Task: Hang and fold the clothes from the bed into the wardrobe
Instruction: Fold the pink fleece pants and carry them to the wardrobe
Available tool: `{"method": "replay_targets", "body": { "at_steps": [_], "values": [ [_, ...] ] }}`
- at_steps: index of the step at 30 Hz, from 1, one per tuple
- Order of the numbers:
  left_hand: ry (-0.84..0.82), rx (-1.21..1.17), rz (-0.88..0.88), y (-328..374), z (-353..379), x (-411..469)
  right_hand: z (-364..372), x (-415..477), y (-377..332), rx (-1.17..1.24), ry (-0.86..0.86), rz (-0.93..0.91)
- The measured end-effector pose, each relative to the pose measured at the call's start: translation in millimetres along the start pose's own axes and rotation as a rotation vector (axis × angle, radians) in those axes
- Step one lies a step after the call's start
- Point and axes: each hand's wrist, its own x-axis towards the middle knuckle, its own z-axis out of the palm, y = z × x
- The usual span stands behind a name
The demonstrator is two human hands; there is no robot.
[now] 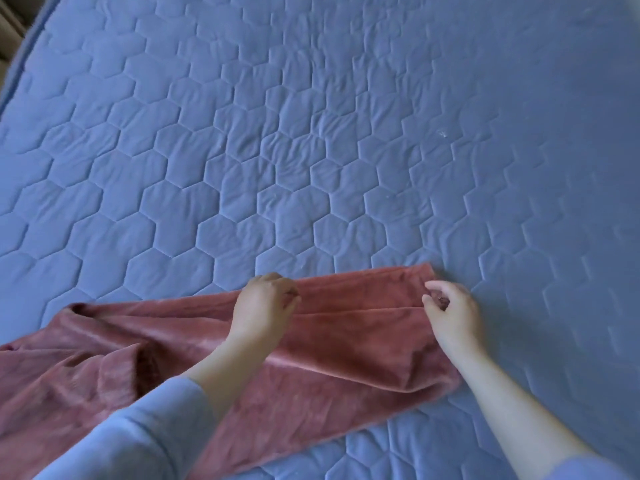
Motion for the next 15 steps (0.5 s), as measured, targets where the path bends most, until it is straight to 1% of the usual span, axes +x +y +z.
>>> {"method": "replay_targets", "body": {
  "at_steps": [2,6,8,11,13,15],
  "values": [
    [-0.040,0.077,0.021,0.8,12.2,11.7,3.4,16.2,9.3,-0.044,0.002,0.009],
    [-0.129,0.182,0.011,3.1,32.1,25.0,10.4,36.0,19.8,-0.076,-0.145,0.112],
    [-0.125,0.196,0.003,2.7,36.8,29.7,12.2,42.8,23.8,-0.074,-0.212,0.111],
    [-0.134,0.262,0.005,1.5,37.3,35.9,12.1,52.1,28.0,0.013,-0.270,0.075],
    [-0.180,0.368,0.048,1.7,37.4,38.8,12.7,54.4,30.4,0.061,-0.248,0.002],
    [-0.193,0.395,0.053,2.3,36.6,41.5,14.7,55.6,31.7,0.091,-0.162,-0.056]
  ]
}}
